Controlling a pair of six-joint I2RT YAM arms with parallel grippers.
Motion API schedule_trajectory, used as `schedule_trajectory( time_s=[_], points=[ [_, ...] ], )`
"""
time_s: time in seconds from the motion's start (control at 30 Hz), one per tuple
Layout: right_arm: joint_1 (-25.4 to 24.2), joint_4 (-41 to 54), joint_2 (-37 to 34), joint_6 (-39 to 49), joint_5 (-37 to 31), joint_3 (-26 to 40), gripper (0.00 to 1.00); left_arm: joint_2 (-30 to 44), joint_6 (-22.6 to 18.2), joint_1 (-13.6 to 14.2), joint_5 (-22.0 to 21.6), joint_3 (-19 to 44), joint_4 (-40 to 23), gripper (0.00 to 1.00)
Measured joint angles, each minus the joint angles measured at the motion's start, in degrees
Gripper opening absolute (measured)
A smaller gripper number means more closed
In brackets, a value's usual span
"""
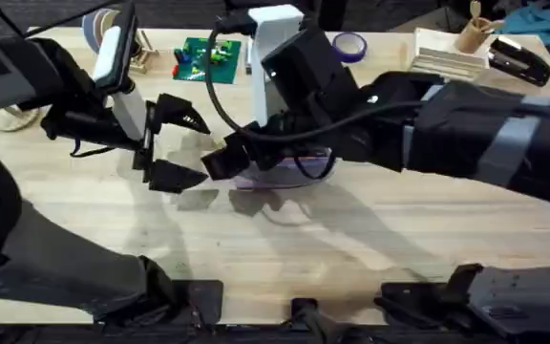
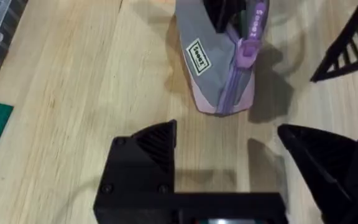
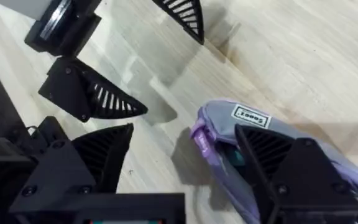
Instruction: Unzip the bag, pick up the pens from the table one at a time and place them inside, then zip the bag closed.
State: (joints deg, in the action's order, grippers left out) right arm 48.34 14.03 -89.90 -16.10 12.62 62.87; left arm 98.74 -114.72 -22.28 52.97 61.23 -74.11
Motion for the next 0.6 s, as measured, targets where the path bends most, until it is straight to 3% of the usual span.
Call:
schedule_trajectory(
  time_s=[0.23, 0.6],
  points=[
    [0.2, -1.2, -1.6, 0.0, 0.0, 0.0, 0.961, 0.0, 0.0, 0.0, 0.0, 0.0, 0.0, 0.993],
    [0.7, -1.6, -2.2, -0.2, 0.0, 0.0, 0.614, 0.0, 0.0, 0.0, 0.0, 0.0, 0.0, 0.993]
  ],
)
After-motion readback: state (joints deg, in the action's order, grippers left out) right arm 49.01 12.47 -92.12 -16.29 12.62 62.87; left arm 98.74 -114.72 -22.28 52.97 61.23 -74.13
